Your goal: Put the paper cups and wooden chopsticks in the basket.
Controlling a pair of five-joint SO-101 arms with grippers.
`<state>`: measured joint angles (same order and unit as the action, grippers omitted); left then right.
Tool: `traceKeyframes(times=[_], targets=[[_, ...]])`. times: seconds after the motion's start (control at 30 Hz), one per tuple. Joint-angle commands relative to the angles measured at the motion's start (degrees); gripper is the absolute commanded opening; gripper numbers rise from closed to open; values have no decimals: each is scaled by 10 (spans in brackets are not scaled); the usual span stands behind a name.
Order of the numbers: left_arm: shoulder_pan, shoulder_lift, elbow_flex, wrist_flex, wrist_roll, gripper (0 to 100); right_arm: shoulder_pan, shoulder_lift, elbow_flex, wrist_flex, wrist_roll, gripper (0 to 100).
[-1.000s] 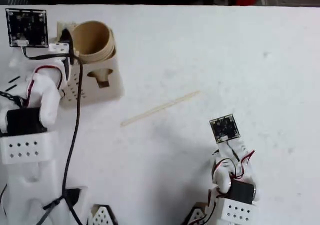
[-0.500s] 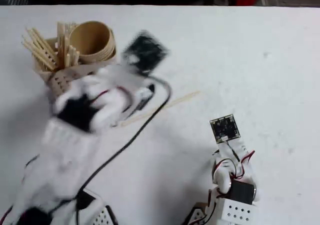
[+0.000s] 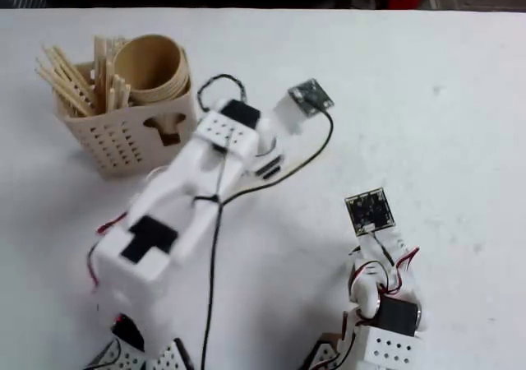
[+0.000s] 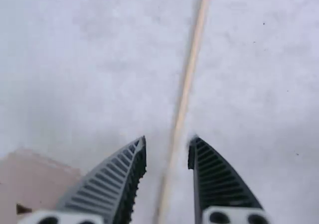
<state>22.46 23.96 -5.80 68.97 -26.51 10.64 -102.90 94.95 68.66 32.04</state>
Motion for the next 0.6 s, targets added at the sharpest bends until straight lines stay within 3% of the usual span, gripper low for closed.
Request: traceKeyframes(times=[0.0,0.43,0.57], targets=[[25,44,-63,-7,-4,146,-4,-3,-2,0,4,21],[12,179,-156,4,-3,145,-4,-3,-2,0,4,21],[11,186,-196,55,-3,41,-4,-3,-2,0,4,21]])
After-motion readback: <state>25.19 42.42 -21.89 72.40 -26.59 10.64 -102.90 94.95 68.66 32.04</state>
